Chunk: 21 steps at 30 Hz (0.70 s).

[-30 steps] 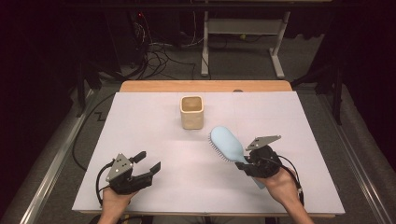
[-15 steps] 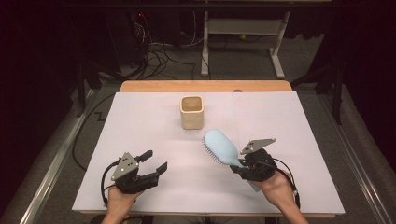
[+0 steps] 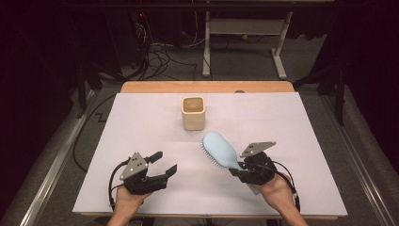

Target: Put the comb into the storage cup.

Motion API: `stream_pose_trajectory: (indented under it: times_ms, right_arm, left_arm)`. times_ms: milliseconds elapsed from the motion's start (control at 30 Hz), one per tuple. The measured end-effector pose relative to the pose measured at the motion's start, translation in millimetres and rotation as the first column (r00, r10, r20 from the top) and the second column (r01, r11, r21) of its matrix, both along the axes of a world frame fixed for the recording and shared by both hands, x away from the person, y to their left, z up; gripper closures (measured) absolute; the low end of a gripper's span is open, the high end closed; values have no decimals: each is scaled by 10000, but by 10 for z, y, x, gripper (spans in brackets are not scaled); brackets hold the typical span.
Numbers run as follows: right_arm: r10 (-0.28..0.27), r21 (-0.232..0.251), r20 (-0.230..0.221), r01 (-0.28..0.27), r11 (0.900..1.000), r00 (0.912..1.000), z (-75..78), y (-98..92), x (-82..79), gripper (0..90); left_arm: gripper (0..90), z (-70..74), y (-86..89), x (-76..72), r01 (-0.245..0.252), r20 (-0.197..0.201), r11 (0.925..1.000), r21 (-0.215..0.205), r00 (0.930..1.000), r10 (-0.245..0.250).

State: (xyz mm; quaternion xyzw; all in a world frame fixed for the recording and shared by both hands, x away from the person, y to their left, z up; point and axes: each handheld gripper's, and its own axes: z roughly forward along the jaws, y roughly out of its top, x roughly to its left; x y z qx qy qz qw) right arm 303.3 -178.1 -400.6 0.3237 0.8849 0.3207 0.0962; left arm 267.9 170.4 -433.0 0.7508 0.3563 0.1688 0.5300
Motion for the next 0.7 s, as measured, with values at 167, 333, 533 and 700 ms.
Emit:
stream_pose_trajectory:
  times_ms: [167, 333, 533, 700]
  right_arm:
    - [45, 50, -27, -45, 10000, 10000, -9, 8, 9, 704]
    - [109, 124, 36, -110, 9999, 9999, -7, 14, 15, 704]
    - [179, 134, 92, -181, 9997, 9998, 4, 25, 12, 704]
    - [156, 241, 186, -160, 9996, 9997, 16, 23, 8, 704]
  left_arm:
    - [287, 47, -115, 51, 231, -63, 9997, 64, 9997, -231]
    - [287, 72, -239, 85, 528, -82, 9986, 73, 9986, -528]
    - [283, 86, -415, 122, 903, -203, 9959, -21, 9957, -904]
    - [283, 83, -515, 152, 1135, -325, 9934, -159, 9930, -1139]
